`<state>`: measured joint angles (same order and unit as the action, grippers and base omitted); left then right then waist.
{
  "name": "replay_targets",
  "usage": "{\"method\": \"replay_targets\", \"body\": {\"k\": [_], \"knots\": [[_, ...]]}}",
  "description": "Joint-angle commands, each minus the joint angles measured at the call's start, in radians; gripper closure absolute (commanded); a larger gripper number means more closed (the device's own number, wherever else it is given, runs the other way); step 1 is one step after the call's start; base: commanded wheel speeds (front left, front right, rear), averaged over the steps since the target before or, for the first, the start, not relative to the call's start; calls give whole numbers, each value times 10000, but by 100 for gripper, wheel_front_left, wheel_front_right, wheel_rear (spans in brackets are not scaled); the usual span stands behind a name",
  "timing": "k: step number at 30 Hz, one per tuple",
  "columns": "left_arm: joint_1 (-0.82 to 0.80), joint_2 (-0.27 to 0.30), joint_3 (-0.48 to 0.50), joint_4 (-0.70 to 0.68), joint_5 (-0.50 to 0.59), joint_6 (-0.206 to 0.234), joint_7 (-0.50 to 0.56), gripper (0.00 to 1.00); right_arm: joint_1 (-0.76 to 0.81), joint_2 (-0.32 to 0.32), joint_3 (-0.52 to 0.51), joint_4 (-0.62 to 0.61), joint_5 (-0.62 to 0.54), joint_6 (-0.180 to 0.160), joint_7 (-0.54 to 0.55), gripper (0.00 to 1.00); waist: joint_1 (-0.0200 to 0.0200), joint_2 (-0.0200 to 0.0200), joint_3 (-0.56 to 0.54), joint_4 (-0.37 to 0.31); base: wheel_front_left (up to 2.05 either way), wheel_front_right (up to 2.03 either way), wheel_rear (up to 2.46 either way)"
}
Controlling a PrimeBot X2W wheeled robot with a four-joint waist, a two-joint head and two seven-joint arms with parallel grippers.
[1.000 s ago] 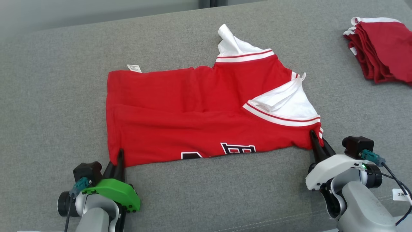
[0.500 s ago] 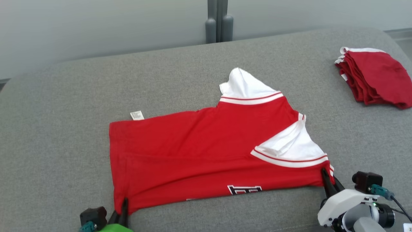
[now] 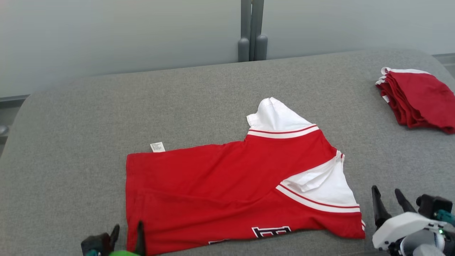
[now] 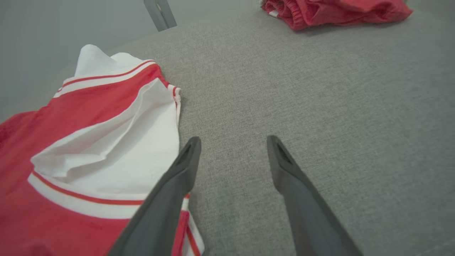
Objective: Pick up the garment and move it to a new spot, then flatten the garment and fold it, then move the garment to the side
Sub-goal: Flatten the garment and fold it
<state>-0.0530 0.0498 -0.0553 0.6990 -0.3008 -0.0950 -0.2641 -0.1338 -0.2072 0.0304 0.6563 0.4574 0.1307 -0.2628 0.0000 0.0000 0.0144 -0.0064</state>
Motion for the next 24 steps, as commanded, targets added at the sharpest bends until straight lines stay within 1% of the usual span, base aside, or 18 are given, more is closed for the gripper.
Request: {"method": "replay_targets", "body": {"k": [1,4,7,12,16,24], "knots": [[-510,28,79,-272,138,30,3,0,-362,4,-156,-216,-261,-2,-23,0,0,0,453,66,0,0,0],[-1200,41,284,-539,385,23,3,0,-804,69,-542,-535,-780,-4,-23,0,0,0,890,96,0,0,0],[-2112,155,356,-390,648,-44,3,0,-1480,241,-469,-697,-1161,-4,-23,0,0,0,1306,57,0,0,0],[-3717,439,462,701,903,-40,3,0,-2623,526,120,-717,-1448,-4,-23,0,0,0,1980,-146,0,0,0],[-4663,659,455,1750,1045,-38,3,0,-3307,664,633,-672,-1529,-4,-23,0,0,0,2381,-311,0,0,0],[-5479,799,490,3199,931,-143,14,0,-4065,522,1129,-606,-1350,-4,-23,0,0,0,2839,-343,0,0,0]]}}
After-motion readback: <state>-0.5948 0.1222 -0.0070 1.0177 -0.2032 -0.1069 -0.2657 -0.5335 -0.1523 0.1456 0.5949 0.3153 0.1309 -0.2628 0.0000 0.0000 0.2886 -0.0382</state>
